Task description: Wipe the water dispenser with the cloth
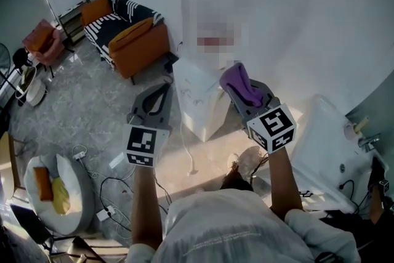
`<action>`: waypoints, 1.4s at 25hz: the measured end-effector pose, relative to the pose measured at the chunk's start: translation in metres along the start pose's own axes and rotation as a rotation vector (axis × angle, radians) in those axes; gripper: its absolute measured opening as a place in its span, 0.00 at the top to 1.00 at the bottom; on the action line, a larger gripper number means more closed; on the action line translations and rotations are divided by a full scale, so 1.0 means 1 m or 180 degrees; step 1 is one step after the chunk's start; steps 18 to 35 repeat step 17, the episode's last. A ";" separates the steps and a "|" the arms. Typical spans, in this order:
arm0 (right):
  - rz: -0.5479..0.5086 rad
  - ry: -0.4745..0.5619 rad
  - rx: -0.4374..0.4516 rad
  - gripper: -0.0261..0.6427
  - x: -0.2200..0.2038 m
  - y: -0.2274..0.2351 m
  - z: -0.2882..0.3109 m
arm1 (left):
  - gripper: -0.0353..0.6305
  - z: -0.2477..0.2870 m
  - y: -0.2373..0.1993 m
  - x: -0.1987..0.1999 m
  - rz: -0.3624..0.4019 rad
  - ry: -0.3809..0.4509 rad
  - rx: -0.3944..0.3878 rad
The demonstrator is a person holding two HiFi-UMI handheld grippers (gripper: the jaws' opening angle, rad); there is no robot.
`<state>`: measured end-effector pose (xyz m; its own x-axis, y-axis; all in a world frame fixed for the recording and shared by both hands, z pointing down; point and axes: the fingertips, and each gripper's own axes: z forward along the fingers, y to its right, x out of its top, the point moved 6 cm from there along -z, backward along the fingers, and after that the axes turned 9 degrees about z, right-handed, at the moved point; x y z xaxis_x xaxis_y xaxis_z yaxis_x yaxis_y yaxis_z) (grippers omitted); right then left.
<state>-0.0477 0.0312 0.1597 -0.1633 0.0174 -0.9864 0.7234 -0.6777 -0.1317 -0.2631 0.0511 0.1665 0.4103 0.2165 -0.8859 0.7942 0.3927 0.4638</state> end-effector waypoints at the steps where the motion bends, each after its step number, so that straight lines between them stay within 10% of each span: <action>1: 0.0007 -0.0008 0.0023 0.86 -0.001 -0.001 0.001 | 0.92 -0.001 -0.001 0.000 -0.0006 0.0000 0.0014; 35: 0.0113 -0.0063 0.0185 0.86 -0.012 -0.019 0.009 | 0.92 -0.014 0.001 -0.018 -0.0148 -0.0132 0.0062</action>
